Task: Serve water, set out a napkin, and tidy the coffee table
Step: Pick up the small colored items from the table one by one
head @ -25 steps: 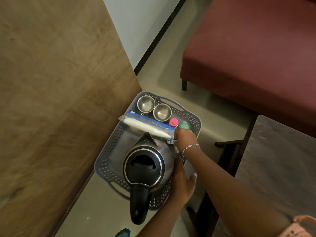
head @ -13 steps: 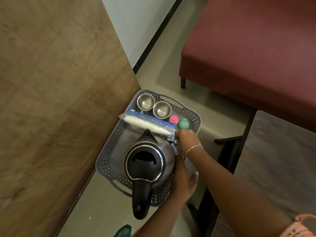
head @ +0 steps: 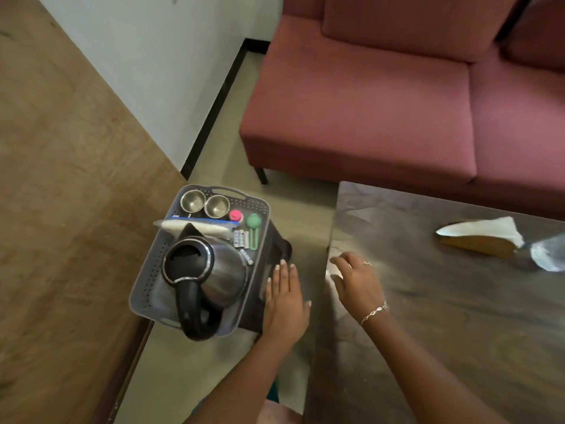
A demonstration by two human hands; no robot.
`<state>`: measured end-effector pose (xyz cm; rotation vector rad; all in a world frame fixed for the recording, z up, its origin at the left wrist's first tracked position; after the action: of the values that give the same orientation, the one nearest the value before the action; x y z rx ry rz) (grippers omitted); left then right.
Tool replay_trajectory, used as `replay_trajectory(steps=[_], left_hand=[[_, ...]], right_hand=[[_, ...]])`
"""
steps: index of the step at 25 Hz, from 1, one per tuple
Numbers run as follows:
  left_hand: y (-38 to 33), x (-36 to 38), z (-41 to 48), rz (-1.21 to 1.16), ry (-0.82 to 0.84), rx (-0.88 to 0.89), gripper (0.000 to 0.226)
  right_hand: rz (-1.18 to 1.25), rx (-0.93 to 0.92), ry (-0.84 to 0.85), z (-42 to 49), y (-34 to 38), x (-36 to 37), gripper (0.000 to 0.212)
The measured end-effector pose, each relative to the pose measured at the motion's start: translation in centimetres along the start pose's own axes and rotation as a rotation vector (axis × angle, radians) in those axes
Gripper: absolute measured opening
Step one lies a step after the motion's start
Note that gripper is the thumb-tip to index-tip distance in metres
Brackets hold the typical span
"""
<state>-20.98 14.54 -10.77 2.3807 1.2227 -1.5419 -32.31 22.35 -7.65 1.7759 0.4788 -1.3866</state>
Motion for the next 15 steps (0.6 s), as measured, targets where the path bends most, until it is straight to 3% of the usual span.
replay_trajectory(steps=[11,15], left_hand=[[-22.0,9.6,-12.5,0.154,0.063,0.232,0.074],[-28.7,12.1,-14.7,0.262,0.093,0.363,0.072]], right_hand=[[-0.179,0.146,-0.024,-25.0,-13.9,-10.3,0.056],[-0.217,0.239,-0.094,-30.8,-18.1,-13.7,0.053]])
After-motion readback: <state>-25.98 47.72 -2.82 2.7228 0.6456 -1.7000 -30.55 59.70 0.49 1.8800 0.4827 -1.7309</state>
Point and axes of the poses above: each hand's wrist, its own z-axis towards the middle knuckle, its own x-axis out of the palm, y = z × x, the point moved 7 cm from there along z, towards the middle knuckle, and after that the axes turned 8 degrees about y, right-handed, at the moved point
